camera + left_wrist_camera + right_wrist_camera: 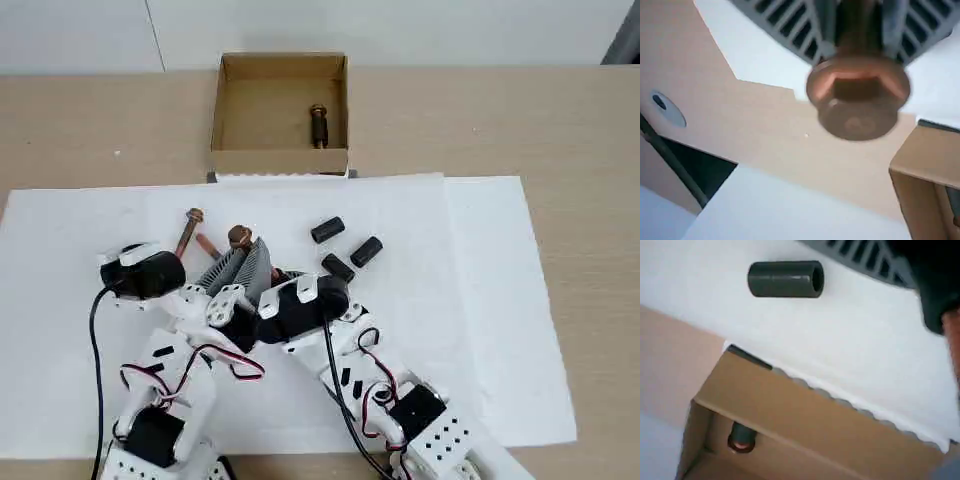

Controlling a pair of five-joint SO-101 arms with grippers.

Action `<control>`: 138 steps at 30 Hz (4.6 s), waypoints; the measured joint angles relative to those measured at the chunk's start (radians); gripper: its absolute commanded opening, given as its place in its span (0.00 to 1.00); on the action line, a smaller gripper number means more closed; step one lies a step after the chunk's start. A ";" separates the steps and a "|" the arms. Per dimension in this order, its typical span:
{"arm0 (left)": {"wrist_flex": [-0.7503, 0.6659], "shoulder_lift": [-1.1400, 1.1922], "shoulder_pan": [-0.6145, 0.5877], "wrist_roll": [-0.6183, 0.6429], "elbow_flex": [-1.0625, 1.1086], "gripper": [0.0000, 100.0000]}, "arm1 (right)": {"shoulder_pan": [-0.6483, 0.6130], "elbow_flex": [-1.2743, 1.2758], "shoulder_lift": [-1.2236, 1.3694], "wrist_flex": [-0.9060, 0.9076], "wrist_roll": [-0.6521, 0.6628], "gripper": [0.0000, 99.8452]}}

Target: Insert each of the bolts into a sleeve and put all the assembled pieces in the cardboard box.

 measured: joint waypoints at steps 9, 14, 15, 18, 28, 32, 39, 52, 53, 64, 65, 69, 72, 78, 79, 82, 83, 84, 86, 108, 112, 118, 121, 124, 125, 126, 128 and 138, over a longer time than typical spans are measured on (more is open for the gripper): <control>0.052 -0.002 0.060 -0.023 0.011 0.01 | 0.000 0.000 0.000 0.000 0.000 0.00; 0.127 -0.002 0.083 -0.026 0.008 0.01 | -0.002 0.002 0.002 -0.034 0.000 0.00; 0.130 -0.002 0.083 -0.026 0.008 0.01 | -0.002 0.003 0.002 -0.034 0.000 0.00; 0.143 -0.003 0.083 -0.041 0.008 0.01 | -0.002 0.003 0.002 -0.034 0.003 0.00; 0.153 -0.005 0.084 -0.112 0.006 0.18 | -0.002 0.005 0.002 -0.034 0.003 0.00; 0.155 -0.005 0.084 -0.160 0.006 0.21 | -0.002 0.005 0.002 -0.034 0.003 0.00; 0.158 -0.003 0.084 -0.212 0.000 0.22 | -0.002 0.005 0.002 -0.034 0.003 0.00; 0.183 -0.002 0.041 -0.367 -0.011 0.22 | -0.002 0.002 0.000 -0.051 0.005 0.00; 0.189 -0.002 0.040 -0.370 -0.011 0.22 | -0.002 0.002 0.002 -0.052 0.005 0.00; 0.201 -0.003 0.040 -0.377 -0.021 0.22 | -0.002 0.003 0.002 -0.051 0.005 0.00; 0.203 -0.003 0.040 -0.377 -0.032 0.22 | -0.002 0.003 0.002 -0.052 0.005 0.00; 0.204 -0.002 0.040 -0.379 -0.078 0.22 | -0.002 0.002 0.000 -0.052 0.005 0.00; 0.204 -0.002 0.034 -0.408 -0.086 0.22 | -0.002 0.002 0.000 -0.052 0.005 0.00; 0.204 -0.002 -0.052 -0.485 -0.094 0.22 | -0.002 0.002 0.000 -0.052 0.005 0.00; 0.204 -0.002 -0.066 -0.486 -0.107 0.21 | -0.002 0.002 0.000 -0.052 0.005 0.00; 0.204 -0.002 -0.086 -0.491 -0.140 0.21 | -0.002 0.002 0.000 -0.052 0.005 0.00; 0.204 -0.002 -0.087 -0.493 -0.144 0.19 | -0.002 0.002 0.000 -0.052 0.005 0.00; 0.204 -0.002 -0.091 -0.493 -0.147 0.16 | -0.002 0.002 0.000 -0.052 0.005 0.00; 0.204 -0.002 -0.103 -0.494 -0.147 0.08 | -0.002 0.002 0.000 -0.052 0.005 0.00; 0.479 -0.002 -0.361 -0.537 -0.100 0.00 | 0.318 -0.358 0.153 0.480 -0.325 0.00; 0.494 -0.002 -0.361 -0.565 -0.064 0.00 | 0.333 -0.611 0.327 0.571 -0.344 0.00; 0.494 -0.002 -0.361 -0.568 0.008 0.00 | 0.339 -0.982 0.640 0.672 -0.347 0.00; 0.494 -0.002 -0.361 -0.568 0.029 0.00 | 0.334 -1.149 0.798 0.700 -0.347 0.00; 0.494 -0.002 -0.361 -0.568 0.029 0.01 | 0.353 -1.297 0.947 0.701 -0.347 0.00; 0.494 -0.002 -0.361 -0.568 0.029 0.01 | 0.359 -1.341 0.997 0.701 -0.345 0.00; 0.494 -0.002 -0.361 -0.568 0.029 0.01 | 0.365 -1.389 1.043 0.701 -0.333 0.00; 0.494 -0.002 -0.361 -0.568 0.029 0.01 | 0.376 -1.475 1.142 0.701 -0.304 0.00; 0.494 -0.002 -0.361 -0.568 0.029 0.01 | 0.399 -1.893 1.616 0.701 -0.166 0.00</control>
